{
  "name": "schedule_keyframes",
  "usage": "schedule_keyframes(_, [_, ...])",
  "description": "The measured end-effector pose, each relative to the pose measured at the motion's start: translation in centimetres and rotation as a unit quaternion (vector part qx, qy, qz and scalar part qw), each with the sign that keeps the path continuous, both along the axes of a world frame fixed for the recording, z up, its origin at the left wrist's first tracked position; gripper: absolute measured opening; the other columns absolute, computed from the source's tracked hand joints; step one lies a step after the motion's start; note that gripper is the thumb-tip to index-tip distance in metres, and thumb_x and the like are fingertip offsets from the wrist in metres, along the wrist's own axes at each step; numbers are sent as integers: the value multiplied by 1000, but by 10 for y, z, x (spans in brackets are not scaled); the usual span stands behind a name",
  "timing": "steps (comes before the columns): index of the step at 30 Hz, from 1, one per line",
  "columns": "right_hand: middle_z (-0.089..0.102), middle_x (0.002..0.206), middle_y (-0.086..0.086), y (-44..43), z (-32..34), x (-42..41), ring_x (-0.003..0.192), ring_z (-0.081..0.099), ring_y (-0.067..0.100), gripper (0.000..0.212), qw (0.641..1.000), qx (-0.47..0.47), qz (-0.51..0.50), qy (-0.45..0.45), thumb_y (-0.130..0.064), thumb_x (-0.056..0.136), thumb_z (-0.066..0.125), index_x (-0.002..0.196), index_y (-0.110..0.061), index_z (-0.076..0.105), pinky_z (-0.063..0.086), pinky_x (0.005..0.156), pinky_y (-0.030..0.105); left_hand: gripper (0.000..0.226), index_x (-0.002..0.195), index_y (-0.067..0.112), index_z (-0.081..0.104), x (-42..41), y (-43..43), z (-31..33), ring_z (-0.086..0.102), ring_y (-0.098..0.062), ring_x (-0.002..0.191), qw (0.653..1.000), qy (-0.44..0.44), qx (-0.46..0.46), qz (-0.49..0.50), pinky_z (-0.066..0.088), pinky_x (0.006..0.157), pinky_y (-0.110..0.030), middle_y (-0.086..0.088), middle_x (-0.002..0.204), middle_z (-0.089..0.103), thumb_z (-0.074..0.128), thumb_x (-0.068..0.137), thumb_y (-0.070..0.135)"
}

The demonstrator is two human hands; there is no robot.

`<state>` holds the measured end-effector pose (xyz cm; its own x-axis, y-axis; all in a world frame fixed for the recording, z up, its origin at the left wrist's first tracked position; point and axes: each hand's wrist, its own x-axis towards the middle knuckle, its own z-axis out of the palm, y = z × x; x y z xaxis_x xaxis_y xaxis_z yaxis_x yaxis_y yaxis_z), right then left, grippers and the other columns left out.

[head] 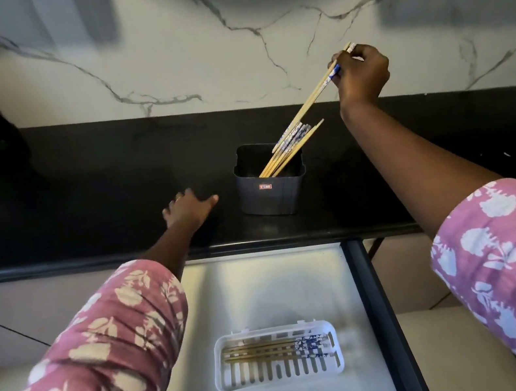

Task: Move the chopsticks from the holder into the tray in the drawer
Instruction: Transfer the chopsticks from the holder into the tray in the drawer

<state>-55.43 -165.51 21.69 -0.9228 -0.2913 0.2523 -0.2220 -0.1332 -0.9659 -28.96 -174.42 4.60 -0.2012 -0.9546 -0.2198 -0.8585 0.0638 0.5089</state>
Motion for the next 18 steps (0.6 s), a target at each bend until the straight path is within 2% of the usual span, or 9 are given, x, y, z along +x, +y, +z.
schedule_keyframes(3, [68,74,13,9,17,11,65,69,22,31,998,-29,57,1,3,81,63,61,-21,59,61,64,32,55,139,12,43,-27,10,41,43,-33,131,985,146,-90,-31,31,112,-44,-15,141,48,50,93,42])
schedule_keyframes(5, [68,81,16,16,23,21,73,71,25,28,993,-33,110,-4,3,83,62,65,-18,59,61,68,32,46,136,14,48,-43,19,70,50,-30,126,965,227,-120,-53,38,106,-36,-15,135,55,50,94,35])
schedule_keyframes(8, [67,91,20,25,26,35,82,71,28,23,982,-21,187,-10,3,86,61,72,-15,59,61,75,34,38,130,13,56,-65,33,105,57,-20,118,935,308,-131,-116,39,96,-22,-12,127,62,52,95,29])
schedule_keyframes(10, [67,93,20,31,26,46,81,70,27,21,975,-13,220,-8,3,87,60,74,-13,59,61,76,33,36,125,11,60,-74,44,120,58,-17,117,920,337,-122,-157,38,98,-20,-11,124,64,55,93,27])
schedule_keyframes(12, [66,91,20,35,26,54,77,69,24,21,970,-16,241,-9,3,87,59,74,-13,59,60,74,31,33,120,9,64,-81,52,128,61,-20,114,908,355,-116,-187,41,101,-27,-11,118,68,59,91,24])
schedule_keyframes(14, [65,89,19,39,25,61,73,69,22,21,967,-19,255,-10,4,87,59,74,-12,58,60,70,28,31,117,9,66,-83,59,131,64,-18,106,899,375,-114,-194,45,98,-30,-11,112,71,62,89,23])
schedule_keyframes(18, [66,92,21,45,24,70,71,68,19,16,963,-18,269,-17,4,87,59,78,-9,59,60,65,23,31,116,9,66,-84,67,127,62,-11,94,900,368,-141,-185,45,87,-24,-11,107,72,64,87,20])
